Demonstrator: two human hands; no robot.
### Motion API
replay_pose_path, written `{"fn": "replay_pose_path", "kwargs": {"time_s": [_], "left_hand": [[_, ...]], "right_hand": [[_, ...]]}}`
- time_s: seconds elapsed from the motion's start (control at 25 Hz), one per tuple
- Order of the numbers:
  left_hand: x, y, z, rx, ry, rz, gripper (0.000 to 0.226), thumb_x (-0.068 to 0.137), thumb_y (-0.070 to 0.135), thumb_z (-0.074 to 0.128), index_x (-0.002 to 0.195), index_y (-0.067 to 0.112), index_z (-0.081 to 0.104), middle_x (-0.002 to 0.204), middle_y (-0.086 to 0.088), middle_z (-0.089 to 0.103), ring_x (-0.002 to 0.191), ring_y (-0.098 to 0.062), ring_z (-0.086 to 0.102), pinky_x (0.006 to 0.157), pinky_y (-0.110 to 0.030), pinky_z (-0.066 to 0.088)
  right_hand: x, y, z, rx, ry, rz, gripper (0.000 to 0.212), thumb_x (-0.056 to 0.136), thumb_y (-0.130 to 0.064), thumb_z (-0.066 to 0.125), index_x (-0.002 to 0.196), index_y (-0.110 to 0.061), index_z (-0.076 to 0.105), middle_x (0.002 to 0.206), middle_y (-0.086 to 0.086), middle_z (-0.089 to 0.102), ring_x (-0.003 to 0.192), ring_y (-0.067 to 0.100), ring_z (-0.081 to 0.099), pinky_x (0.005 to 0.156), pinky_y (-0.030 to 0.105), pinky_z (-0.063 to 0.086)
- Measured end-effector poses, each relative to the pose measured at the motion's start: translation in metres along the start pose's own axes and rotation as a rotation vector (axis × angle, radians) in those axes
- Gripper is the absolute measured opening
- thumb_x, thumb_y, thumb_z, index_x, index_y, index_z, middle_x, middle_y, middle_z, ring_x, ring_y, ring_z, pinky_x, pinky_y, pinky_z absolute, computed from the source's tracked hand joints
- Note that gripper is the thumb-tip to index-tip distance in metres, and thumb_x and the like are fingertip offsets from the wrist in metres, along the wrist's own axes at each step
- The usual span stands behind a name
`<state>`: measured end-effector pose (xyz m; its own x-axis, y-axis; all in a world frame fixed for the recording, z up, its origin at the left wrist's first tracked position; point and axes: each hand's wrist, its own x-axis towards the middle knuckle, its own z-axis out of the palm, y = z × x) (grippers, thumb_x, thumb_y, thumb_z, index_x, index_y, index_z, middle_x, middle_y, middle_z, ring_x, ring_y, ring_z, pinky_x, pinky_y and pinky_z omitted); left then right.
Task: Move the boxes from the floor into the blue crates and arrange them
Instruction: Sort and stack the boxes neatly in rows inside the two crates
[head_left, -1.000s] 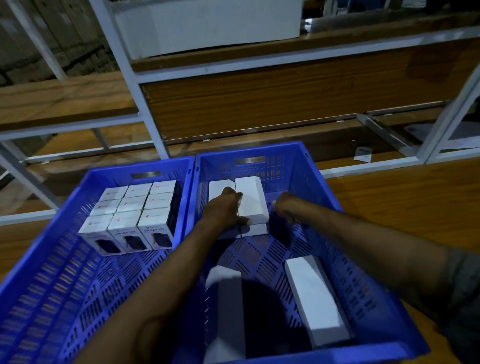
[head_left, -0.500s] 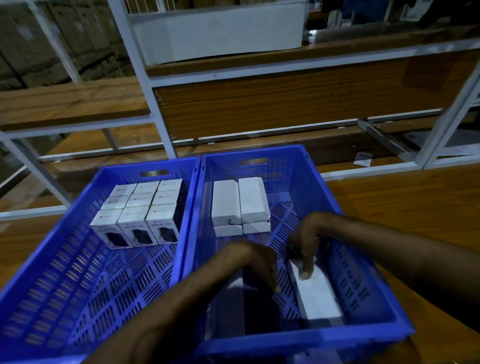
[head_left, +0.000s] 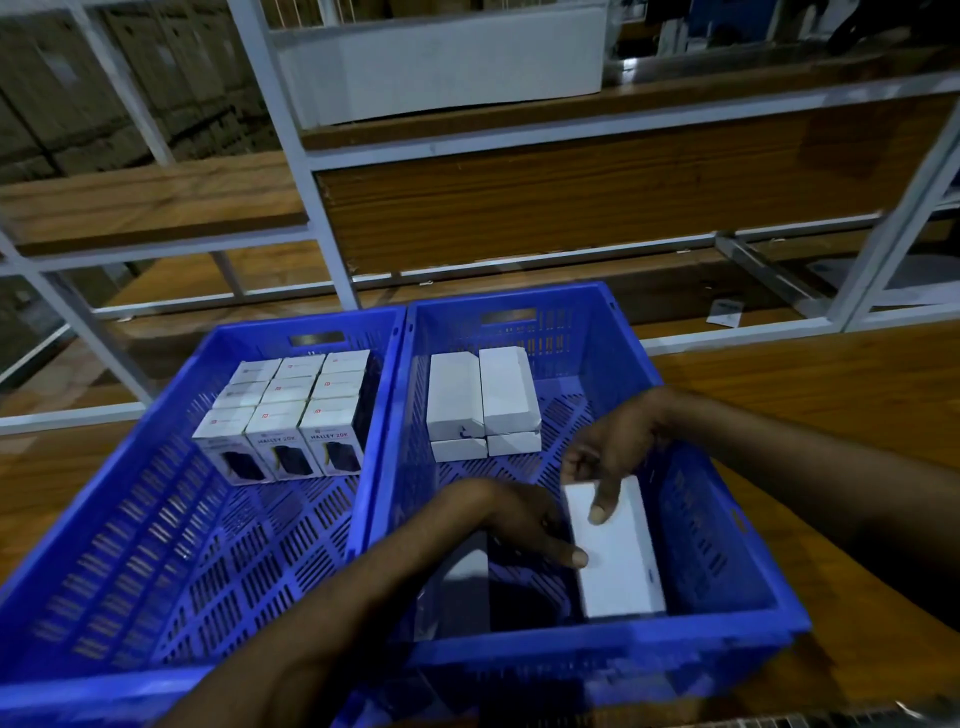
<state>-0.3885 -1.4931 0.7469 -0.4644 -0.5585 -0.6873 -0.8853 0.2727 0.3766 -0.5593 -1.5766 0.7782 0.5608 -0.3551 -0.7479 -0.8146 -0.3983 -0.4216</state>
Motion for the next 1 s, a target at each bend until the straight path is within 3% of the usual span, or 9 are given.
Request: {"fn": "replay_pose_path", "kwargs": {"time_s": [0.12, 0.28, 0.36, 0.44, 0.52, 0.6, 0.76, 0.88, 1.0], "left_hand": [[-0.012, 0.004, -0.002, -0.152, 0.031, 0.052, 0.068, 0.091, 0.060, 0.063, 0.148, 0.026, 0.048, 0.147, 0.004, 0.055, 0.128, -0.019, 0.056, 0.115, -0.040, 0.040], [-0.022, 0.004, -0.004, -0.386, 0.170, 0.178, 0.071, 0.094, 0.043, 0.068, 0.154, 0.025, 0.034, 0.149, 0.007, 0.051, 0.119, -0.008, 0.053, 0.107, -0.026, 0.040], [-0.024, 0.001, -0.006, -0.515, 0.251, 0.187, 0.073, 0.090, 0.050, 0.071, 0.151, 0.026, 0.037, 0.143, 0.009, 0.057, 0.121, -0.006, 0.058, 0.109, -0.030, 0.045], [-0.029, -0.001, -0.013, -0.626, 0.356, 0.177, 0.053, 0.094, 0.049, 0.066, 0.137, 0.026, 0.047, 0.119, 0.007, 0.069, 0.099, 0.000, 0.068, 0.090, -0.023, 0.057], [-0.034, 0.000, -0.019, -0.757, 0.463, 0.152, 0.046, 0.096, 0.051, 0.062, 0.130, 0.023, 0.049, 0.101, -0.001, 0.071, 0.078, -0.006, 0.070, 0.071, -0.026, 0.060], [-0.033, 0.001, -0.022, -0.846, 0.561, 0.134, 0.047, 0.095, 0.058, 0.058, 0.127, 0.024, 0.052, 0.104, -0.005, 0.070, 0.081, -0.017, 0.069, 0.075, -0.038, 0.064], [-0.027, -0.001, -0.033, -0.957, 0.791, 0.069, 0.047, 0.102, 0.053, 0.047, 0.132, 0.017, 0.057, 0.108, -0.002, 0.069, 0.081, -0.015, 0.066, 0.062, -0.027, 0.059], [-0.025, -0.007, -0.038, -0.979, 0.823, 0.107, 0.038, 0.097, 0.042, 0.063, 0.128, 0.026, 0.048, 0.117, 0.005, 0.063, 0.098, -0.015, 0.065, 0.069, -0.026, 0.062], [-0.009, -0.019, -0.042, -0.788, 0.786, 0.128, 0.076, 0.079, 0.035, 0.086, 0.144, 0.023, 0.049, 0.136, 0.002, 0.061, 0.120, -0.022, 0.063, 0.094, -0.037, 0.059]], "right_hand": [[-0.016, -0.002, -0.010, 0.186, 0.067, -0.068, 0.044, 0.085, -0.026, 0.081, 0.121, -0.005, 0.066, 0.120, 0.014, 0.071, 0.101, 0.024, 0.068, 0.087, 0.034, 0.054], [-0.034, 0.003, -0.025, 0.460, 0.224, -0.131, 0.040, 0.092, -0.024, 0.073, 0.125, -0.003, 0.065, 0.120, 0.012, 0.072, 0.112, 0.028, 0.069, 0.091, 0.036, 0.057], [-0.040, 0.005, -0.029, 0.615, 0.335, -0.144, 0.046, 0.091, -0.029, 0.072, 0.127, -0.002, 0.063, 0.121, 0.015, 0.072, 0.114, 0.032, 0.068, 0.100, 0.044, 0.054], [-0.041, 0.004, -0.031, 0.799, 0.488, -0.172, 0.048, 0.090, -0.032, 0.072, 0.128, -0.004, 0.063, 0.121, 0.015, 0.072, 0.115, 0.032, 0.067, 0.103, 0.048, 0.052], [-0.039, 0.002, -0.033, 1.000, 0.585, -0.225, 0.048, 0.092, -0.030, 0.071, 0.131, -0.003, 0.061, 0.125, 0.017, 0.070, 0.117, 0.033, 0.066, 0.104, 0.050, 0.052], [-0.036, -0.002, -0.031, 1.135, 0.578, -0.243, 0.047, 0.093, -0.028, 0.070, 0.133, -0.006, 0.060, 0.129, 0.016, 0.068, 0.118, 0.034, 0.065, 0.099, 0.051, 0.054], [-0.031, -0.011, -0.022, 1.254, 0.537, -0.109, 0.045, 0.094, -0.021, 0.070, 0.136, -0.012, 0.056, 0.134, 0.013, 0.061, 0.121, 0.032, 0.059, 0.082, 0.045, 0.055], [-0.023, -0.018, -0.021, 1.340, 0.595, -0.050, 0.041, 0.097, -0.017, 0.066, 0.135, -0.010, 0.055, 0.125, 0.012, 0.062, 0.110, 0.029, 0.059, 0.090, 0.047, 0.054], [-0.017, -0.021, -0.022, 1.370, 0.637, 0.068, 0.032, 0.104, -0.021, 0.055, 0.134, -0.010, 0.053, 0.111, 0.011, 0.062, 0.100, 0.030, 0.059, 0.092, 0.051, 0.050]]}}
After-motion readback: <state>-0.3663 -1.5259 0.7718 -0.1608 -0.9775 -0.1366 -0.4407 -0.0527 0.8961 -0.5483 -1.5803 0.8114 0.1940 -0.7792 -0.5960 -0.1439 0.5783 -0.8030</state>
